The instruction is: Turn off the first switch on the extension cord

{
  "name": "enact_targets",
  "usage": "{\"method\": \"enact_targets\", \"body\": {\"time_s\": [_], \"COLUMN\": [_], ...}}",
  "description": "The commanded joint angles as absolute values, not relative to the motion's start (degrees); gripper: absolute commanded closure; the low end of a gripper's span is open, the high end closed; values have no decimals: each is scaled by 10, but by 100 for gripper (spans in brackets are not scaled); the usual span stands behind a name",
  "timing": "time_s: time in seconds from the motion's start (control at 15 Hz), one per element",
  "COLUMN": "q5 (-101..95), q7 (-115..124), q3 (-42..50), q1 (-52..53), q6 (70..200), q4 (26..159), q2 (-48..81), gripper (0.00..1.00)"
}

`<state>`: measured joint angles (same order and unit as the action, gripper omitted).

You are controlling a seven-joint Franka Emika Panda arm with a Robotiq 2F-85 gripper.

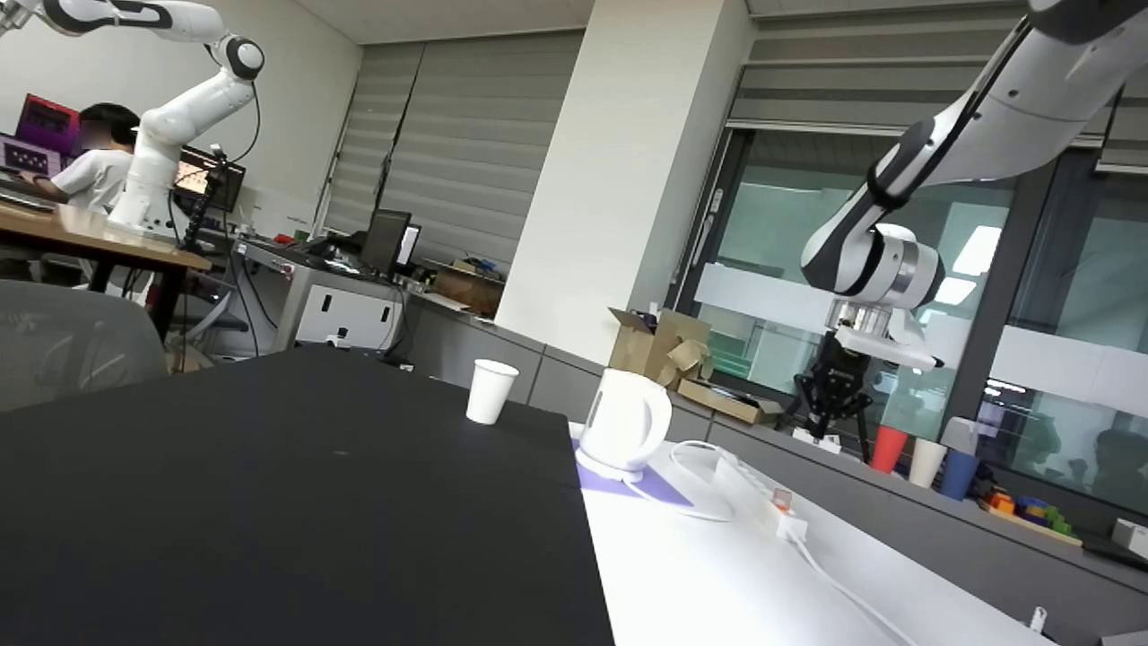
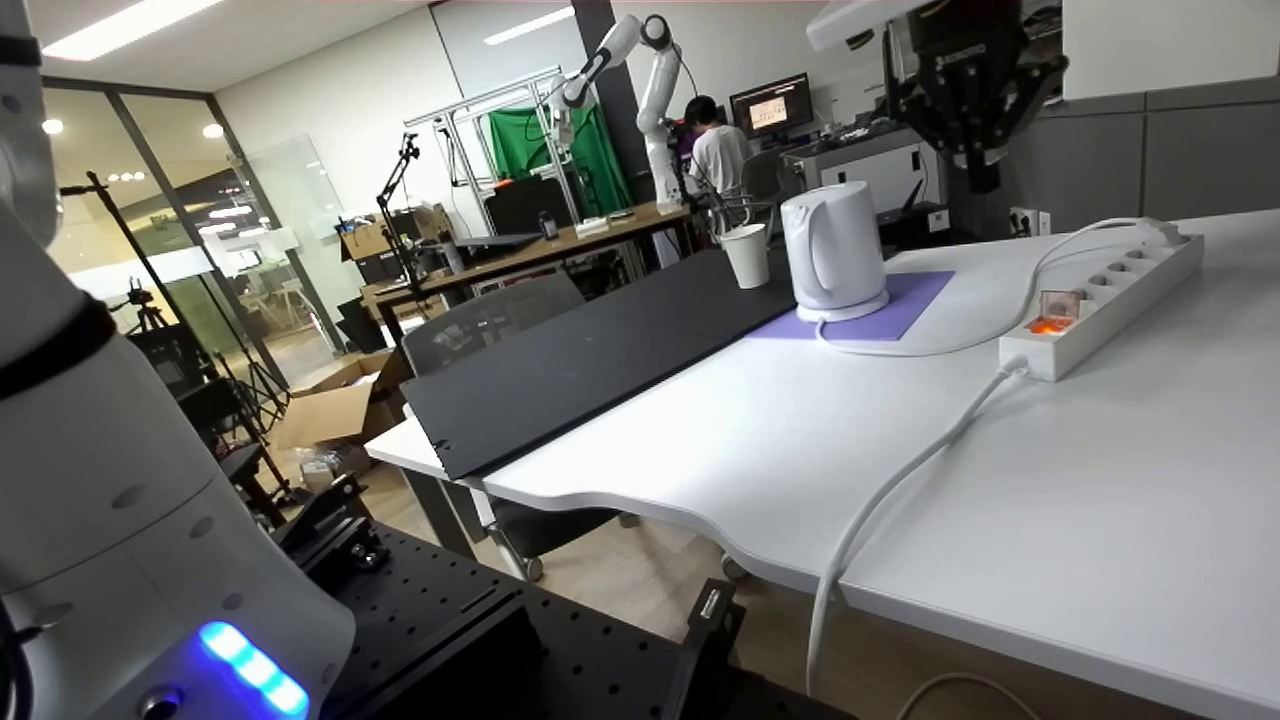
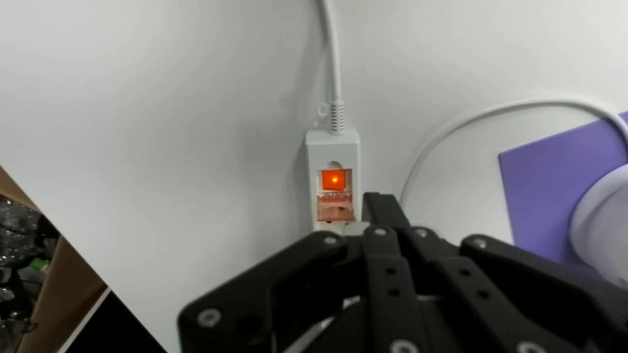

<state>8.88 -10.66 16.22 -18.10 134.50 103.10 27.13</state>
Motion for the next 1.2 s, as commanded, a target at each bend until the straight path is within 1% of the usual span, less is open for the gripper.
{"method": "enact_targets", "body": {"time_s": [0.0, 0.07, 0.27, 0.8, 1.13], "q5": [40, 55, 44, 44, 55], "q7": [-36, -77, -59, -54, -36], "q3": [169, 149, 151, 152, 141], "q1": [-197, -208, -212, -212, -220], "q6": [1257, 1306, 1278, 1272, 1283], "q4": [907, 976, 929, 921, 886], "q2": [348, 309, 340, 343, 398], "gripper": [100, 99, 99, 100, 100]}}
